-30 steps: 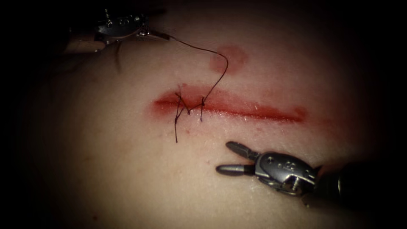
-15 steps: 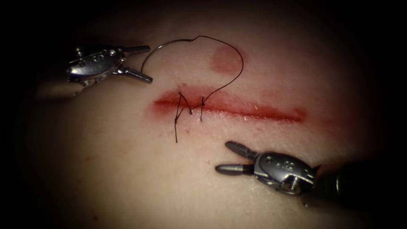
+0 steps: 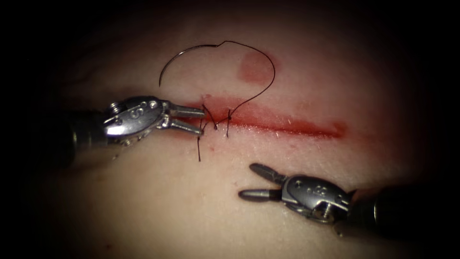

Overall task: Wound Closure
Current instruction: Use the right gripper to cut the short suture end.

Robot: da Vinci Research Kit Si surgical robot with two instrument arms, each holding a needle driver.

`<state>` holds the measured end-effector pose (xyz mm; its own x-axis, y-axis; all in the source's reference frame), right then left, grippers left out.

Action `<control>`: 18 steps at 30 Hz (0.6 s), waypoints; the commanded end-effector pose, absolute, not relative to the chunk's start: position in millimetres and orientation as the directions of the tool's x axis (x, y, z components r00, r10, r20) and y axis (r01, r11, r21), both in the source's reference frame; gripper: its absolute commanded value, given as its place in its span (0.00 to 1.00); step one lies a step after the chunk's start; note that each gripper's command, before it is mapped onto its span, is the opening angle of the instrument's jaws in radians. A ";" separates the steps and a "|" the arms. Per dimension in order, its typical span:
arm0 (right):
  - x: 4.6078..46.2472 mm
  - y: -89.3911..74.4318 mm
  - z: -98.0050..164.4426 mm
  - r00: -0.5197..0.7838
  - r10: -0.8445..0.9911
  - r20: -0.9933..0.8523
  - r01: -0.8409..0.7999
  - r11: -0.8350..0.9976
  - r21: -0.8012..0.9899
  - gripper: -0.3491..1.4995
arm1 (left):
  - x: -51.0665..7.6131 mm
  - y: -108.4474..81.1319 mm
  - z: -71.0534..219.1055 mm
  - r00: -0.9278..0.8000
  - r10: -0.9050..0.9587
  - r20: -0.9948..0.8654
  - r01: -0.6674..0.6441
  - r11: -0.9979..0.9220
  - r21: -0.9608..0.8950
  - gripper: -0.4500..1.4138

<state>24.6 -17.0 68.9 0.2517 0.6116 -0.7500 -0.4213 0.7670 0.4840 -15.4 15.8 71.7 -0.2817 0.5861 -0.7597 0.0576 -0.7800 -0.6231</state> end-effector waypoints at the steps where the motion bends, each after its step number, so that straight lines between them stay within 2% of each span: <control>1: 25.1 -17.8 69.5 0.252 0.614 -0.748 -0.419 0.766 0.488 0.59 | -16.3 15.4 72.7 -0.280 0.598 -0.751 0.065 -0.769 -0.636 0.38; 9: 25.1 -18.0 69.6 0.260 0.613 -0.746 -0.418 0.768 0.486 0.59 | -16.9 16.4 73.6 -0.204 0.632 -0.748 0.065 -0.753 -0.654 0.38; 18: 25.4 -18.2 69.8 0.267 0.612 -0.744 -0.415 0.770 0.485 0.58 | -16.0 17.3 72.7 -0.198 0.640 -0.742 0.046 -0.750 -0.659 0.38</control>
